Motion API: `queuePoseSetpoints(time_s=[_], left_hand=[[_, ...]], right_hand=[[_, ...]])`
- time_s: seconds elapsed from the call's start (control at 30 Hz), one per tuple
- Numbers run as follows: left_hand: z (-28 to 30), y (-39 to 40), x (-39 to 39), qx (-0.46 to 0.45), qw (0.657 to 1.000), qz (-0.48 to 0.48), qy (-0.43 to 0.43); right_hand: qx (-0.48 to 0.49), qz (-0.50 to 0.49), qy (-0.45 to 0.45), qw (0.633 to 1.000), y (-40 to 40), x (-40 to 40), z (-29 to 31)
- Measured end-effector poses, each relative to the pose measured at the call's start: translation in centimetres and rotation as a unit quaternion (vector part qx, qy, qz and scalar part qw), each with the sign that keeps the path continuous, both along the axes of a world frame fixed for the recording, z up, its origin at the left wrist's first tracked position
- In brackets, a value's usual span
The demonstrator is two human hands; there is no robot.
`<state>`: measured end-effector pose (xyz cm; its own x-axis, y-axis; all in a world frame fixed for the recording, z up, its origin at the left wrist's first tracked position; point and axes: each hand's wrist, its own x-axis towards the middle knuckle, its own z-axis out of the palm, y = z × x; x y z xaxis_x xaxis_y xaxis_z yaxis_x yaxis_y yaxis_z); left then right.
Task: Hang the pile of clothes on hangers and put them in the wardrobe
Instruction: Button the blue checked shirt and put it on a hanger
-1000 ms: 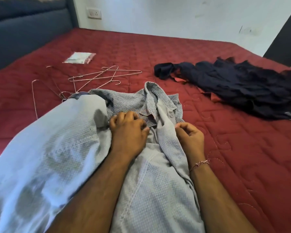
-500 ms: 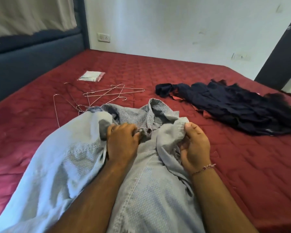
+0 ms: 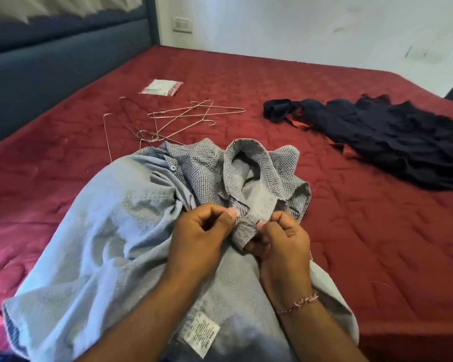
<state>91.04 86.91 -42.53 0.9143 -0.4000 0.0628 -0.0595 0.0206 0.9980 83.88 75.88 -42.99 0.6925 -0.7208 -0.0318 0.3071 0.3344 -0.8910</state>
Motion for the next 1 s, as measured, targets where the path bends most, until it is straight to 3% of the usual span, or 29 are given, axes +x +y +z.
queuePoseSetpoints(time_s=[0.07,0.13,0.2,0.27,0.3,0.4,0.53,0.7,0.83,1.0], left_hand=[[0.6,-0.1,-0.1,0.043,0.999,-0.027,-0.004],[2.1,-0.6,1.5,0.045,0.993,-0.100,0.043],[4.6,-1.6,4.7,-0.054,0.979,-0.111,0.161],[7.1,-2.6,7.8,-0.198,0.941,-0.016,0.273],[7.6,-3.0,8.1,-0.223,0.935,0.023,0.273],[6.6,-2.5,3.2,-0.098,0.989,0.053,0.099],[2.8,-0.7,0.0,-0.016,0.998,0.035,-0.058],[0.6,0.8,-1.2,0.010,0.994,0.015,-0.106],[0.5,0.9,-1.1,-0.049,0.997,0.009,-0.051],[0.3,1.1,-0.9,-0.070,0.995,0.054,-0.034]], right_hand=[[-0.007,-0.003,0.007,1.000,0.2,0.0,-0.1],[0.017,-0.017,0.011,1.000,0.1,0.3,0.0],[0.062,-0.038,0.004,0.997,-0.3,1.1,0.8],[0.088,-0.079,0.003,0.993,-0.4,1.8,1.3],[0.084,-0.092,0.007,0.992,-0.2,2.0,1.3],[0.010,-0.091,0.015,0.996,0.6,1.4,0.3],[-0.072,-0.070,0.026,0.995,1.3,0.5,-0.3],[-0.101,-0.040,0.009,0.994,1.9,0.1,-0.6],[-0.135,-0.026,0.005,0.990,1.6,-0.1,-0.9],[-0.107,-0.025,-0.004,0.994,1.7,-0.1,-0.9]])
